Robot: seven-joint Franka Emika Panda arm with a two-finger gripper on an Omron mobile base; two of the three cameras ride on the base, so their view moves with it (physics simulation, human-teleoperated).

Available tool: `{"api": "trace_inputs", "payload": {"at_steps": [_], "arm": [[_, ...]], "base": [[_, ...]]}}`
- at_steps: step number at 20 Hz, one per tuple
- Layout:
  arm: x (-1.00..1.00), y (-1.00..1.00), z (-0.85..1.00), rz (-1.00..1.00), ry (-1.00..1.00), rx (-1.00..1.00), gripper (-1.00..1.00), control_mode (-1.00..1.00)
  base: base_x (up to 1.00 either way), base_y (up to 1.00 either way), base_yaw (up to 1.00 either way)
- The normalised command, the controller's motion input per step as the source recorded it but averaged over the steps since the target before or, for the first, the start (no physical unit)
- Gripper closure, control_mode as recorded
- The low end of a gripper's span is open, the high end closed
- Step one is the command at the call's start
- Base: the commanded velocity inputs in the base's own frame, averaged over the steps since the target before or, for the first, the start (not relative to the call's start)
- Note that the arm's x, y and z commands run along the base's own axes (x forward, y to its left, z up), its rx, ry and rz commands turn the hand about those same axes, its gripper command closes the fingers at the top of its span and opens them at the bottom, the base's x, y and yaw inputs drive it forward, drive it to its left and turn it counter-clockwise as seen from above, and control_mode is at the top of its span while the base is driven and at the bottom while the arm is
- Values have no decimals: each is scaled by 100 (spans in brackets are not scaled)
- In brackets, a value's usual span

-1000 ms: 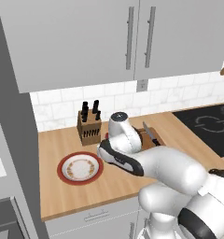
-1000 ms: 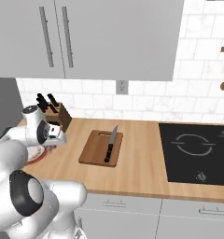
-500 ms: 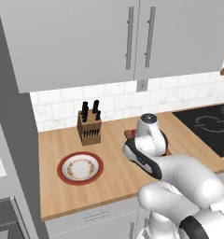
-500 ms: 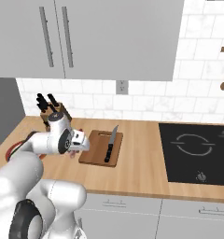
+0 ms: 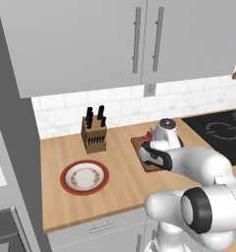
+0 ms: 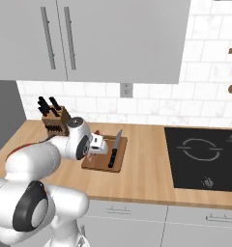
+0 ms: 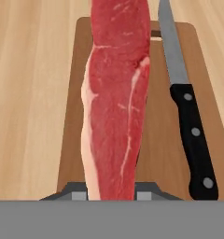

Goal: Pick up the knife from the drawer and place it on the cutting board. Then place the meat from the plate to the cutting board.

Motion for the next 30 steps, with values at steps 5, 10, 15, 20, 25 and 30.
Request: {"api": "trace_inputs", "payload": {"at_steps": [5, 10, 15, 20, 25, 30], "arm": [[65, -8, -14, 0, 0, 0, 100, -100], [51, -19, -30, 0, 3, 0, 100, -100], [2, -2, -13, 0, 3, 0, 100, -100], [0, 0, -4, 0, 1, 0, -100, -100], [0, 0, 0, 0, 1, 0, -100, -100], [0, 0, 6, 0, 0, 0, -100, -100]], "base": [[0, 0, 0], [0, 0, 0], [0, 0, 0], [0, 0, 0], [0, 0, 0], [0, 0, 0]]}}
